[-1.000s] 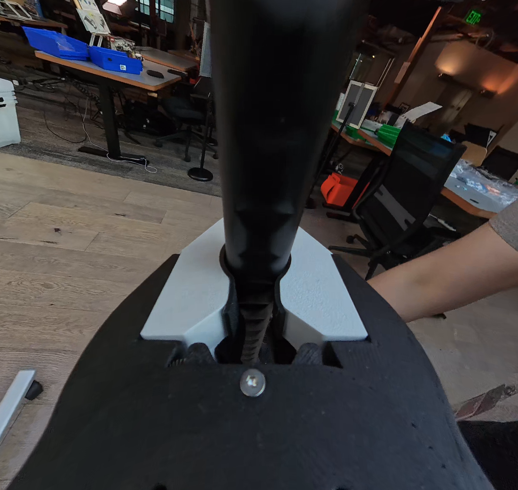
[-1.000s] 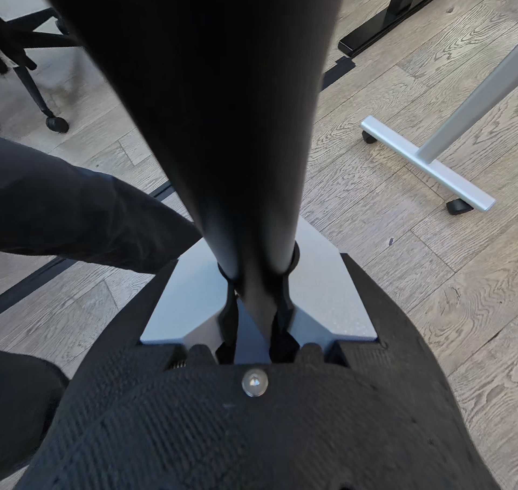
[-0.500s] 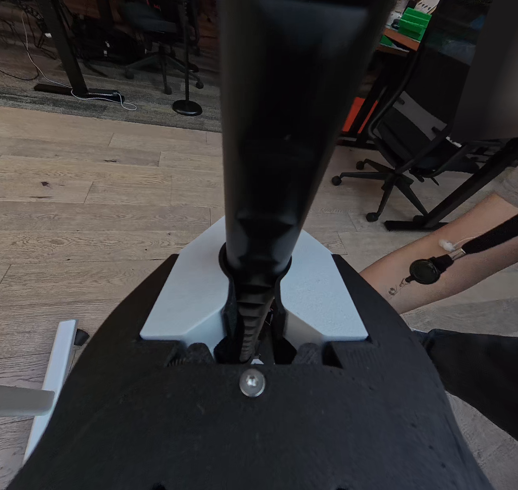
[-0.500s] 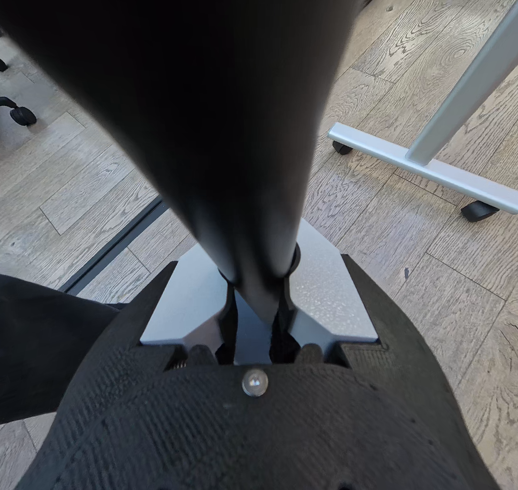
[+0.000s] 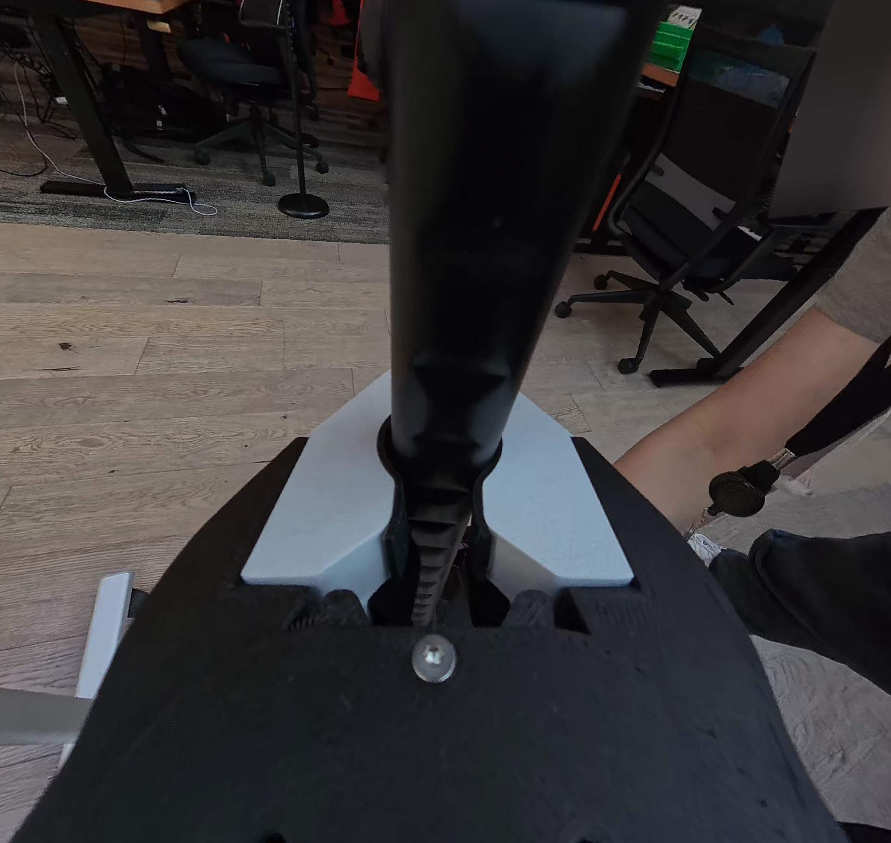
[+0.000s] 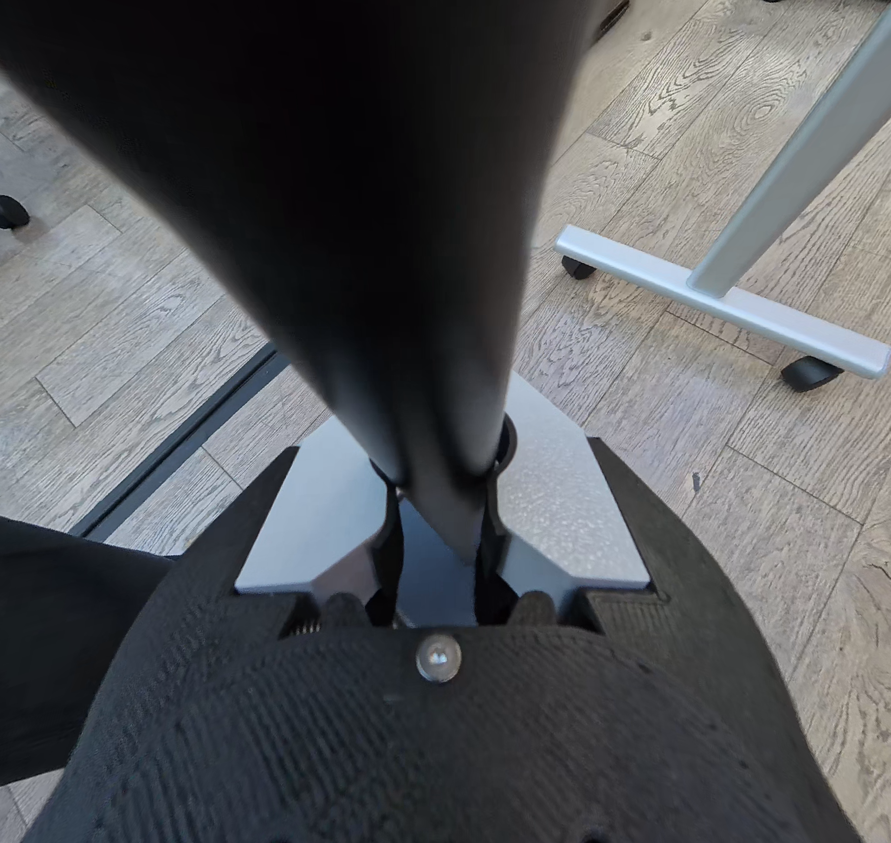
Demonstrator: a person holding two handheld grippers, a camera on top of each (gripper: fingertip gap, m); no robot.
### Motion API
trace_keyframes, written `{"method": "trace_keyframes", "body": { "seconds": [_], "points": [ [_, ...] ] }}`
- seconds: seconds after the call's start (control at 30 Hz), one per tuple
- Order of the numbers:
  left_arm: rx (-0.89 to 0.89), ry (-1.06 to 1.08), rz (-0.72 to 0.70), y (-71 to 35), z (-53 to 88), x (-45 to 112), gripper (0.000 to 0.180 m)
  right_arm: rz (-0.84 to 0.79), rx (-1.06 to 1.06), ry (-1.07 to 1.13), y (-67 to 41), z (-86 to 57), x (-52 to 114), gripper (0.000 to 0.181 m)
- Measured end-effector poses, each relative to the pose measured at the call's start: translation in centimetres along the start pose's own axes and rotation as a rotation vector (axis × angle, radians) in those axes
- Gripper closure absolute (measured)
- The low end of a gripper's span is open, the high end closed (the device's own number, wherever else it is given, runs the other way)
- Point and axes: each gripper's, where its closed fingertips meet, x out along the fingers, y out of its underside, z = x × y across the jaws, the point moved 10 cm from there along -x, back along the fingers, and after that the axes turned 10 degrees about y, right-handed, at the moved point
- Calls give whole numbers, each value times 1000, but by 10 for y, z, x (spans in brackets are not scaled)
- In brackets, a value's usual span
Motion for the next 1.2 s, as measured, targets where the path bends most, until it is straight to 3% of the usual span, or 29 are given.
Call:
{"method": "trace_keyframes", "body": {
  "seconds": [0.07, 0.13, 0.17, 0.37, 0.7, 0.77, 0.97, 1.2],
  "points": [
    [5, -15, 12, 2, -10, 0, 160, 48, 56, -15, 7, 0, -3, 142],
    [18, -26, 12, 4, -21, 4, 160, 93, 158, 42, 18, -5, -11, 108],
    [24, -29, 15, 4, -26, 8, 160, 90, 194, 57, 26, -5, -18, 104],
    [17, -83, 45, 6, -46, 36, 158, 131, 323, 117, 83, -3, -105, 105],
    [-224, -269, 15, 6, -47, 36, 147, 57, 691, 335, 174, 30, -385, 106],
    [-267, -358, 0, 2, -58, 30, 143, 56, 739, 399, 199, 48, -450, 106],
    [-339, -713, -227, -3, -143, 4, 143, 155, 760, 457, 278, 107, -625, 106],
    [-753, -1144, -383, 50, -331, 27, 156, 189, 596, 510, 278, 79, -813, 106]
  ]
}}
